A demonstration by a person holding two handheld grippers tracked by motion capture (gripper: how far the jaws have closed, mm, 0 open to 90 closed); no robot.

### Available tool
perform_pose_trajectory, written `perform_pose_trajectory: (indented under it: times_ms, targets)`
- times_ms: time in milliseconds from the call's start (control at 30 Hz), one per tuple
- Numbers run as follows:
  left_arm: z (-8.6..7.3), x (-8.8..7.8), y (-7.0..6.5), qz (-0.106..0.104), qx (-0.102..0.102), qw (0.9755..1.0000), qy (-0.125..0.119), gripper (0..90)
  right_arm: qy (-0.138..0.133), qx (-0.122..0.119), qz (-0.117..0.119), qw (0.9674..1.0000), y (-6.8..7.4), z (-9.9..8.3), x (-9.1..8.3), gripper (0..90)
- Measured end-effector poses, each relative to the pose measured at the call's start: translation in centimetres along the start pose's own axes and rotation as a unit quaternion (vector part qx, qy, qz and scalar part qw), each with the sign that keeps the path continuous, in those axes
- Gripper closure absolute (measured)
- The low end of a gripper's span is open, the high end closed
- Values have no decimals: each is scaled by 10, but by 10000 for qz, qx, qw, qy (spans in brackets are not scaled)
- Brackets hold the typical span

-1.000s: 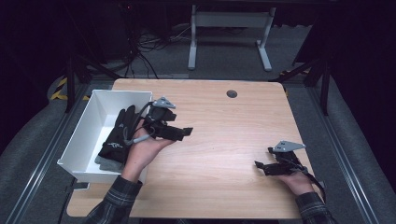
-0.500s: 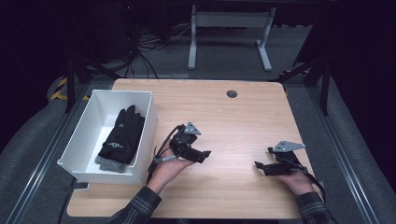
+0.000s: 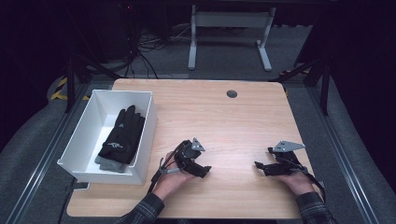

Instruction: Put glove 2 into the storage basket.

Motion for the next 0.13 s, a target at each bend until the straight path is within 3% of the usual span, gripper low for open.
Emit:
perform_pose_trajectory:
  times_ms: [133]
  targets:
    - [-1,4,-4,138,253,9996,-20,74,2,-3,7,10000,0,0,0,148]
Point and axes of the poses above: each handheld gripper's, and its own axes: x roughly forward along the jaws, z roughly out of its top, y roughly to its left, the point moved 2 cm from there along x, roughly forward along the jaws, and after that the axes turned 5 degrees about z, right-handed, at the moved point
